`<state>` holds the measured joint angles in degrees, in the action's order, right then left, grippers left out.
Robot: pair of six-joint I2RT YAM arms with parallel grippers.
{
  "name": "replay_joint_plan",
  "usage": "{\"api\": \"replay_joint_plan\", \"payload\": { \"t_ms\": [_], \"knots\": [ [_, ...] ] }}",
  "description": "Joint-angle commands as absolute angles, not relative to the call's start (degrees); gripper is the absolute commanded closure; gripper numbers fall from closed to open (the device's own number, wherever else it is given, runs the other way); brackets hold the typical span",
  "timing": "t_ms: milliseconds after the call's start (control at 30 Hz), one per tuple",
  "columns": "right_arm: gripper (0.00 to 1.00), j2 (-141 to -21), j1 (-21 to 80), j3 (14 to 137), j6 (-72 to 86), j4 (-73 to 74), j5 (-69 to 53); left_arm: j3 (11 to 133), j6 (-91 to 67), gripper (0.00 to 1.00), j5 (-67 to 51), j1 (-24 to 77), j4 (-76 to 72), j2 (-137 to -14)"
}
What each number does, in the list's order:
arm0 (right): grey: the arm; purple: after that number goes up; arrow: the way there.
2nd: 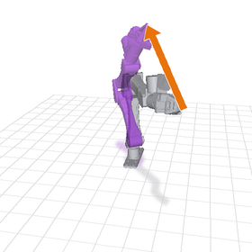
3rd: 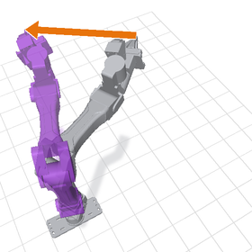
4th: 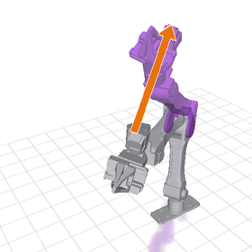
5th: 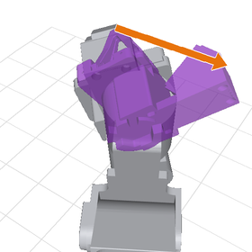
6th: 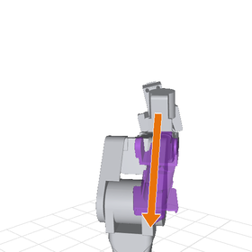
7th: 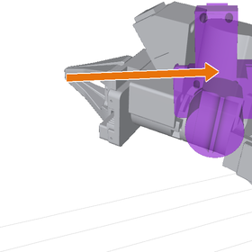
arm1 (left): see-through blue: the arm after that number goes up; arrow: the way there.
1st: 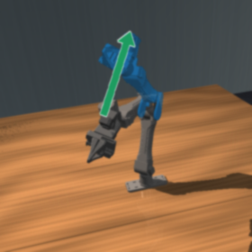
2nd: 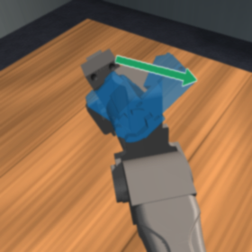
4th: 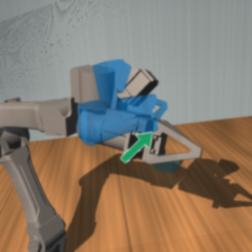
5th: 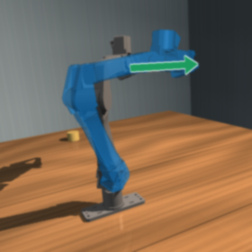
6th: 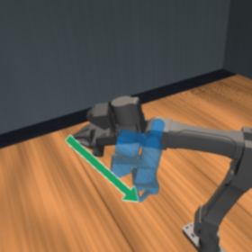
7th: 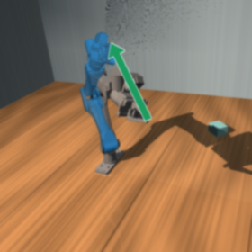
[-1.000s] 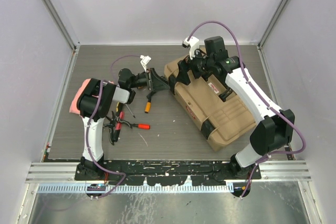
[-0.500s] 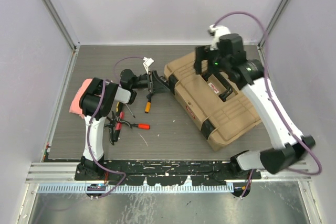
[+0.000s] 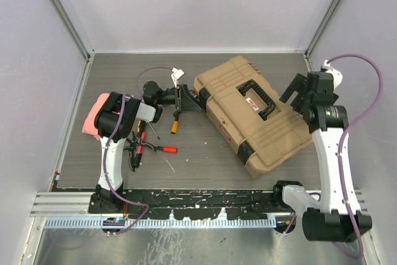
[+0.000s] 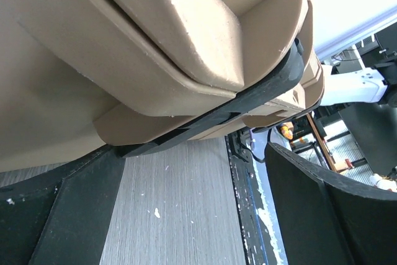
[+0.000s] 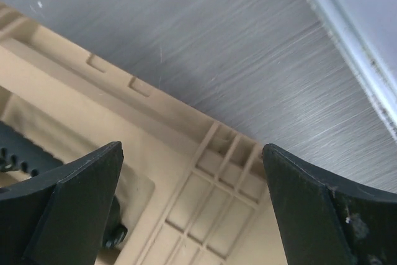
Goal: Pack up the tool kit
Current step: Open the toolbox at the center of the board.
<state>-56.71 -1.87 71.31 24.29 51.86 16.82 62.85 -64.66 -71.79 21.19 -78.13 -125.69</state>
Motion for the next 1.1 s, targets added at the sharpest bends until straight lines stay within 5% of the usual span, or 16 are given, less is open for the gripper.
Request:
{"api": "replay_joint_plan", "payload": {
  "t_ms": [0, 333, 633, 1067],
  "knots": [
    [0.0, -60.52, -4.17, 68.89, 25.73, 47.34, 7.13, 65.42, -65.1, 0.06, -73.29, 22.63, -82.0, -125.06],
    [0.0, -66.7, -4.39, 63.47, 20.92, 39.56, -6.12, 65.99, -66.04, 0.12, -74.49, 24.09, -82.0, -124.08],
    [0.0, -66.55, -4.39, 58.67, 19.5, 37.69, -7.95, 65.44, -67.71, 0.44, -72.93, 24.16, -82.0, -122.95],
    [0.0, -65.02, -4.39, 55.84, 20.03, 36.34, -6.67, 64.7, -71.48, 0.68, -71.06, 23.24, -82.0, -121.18]
  ]
}}
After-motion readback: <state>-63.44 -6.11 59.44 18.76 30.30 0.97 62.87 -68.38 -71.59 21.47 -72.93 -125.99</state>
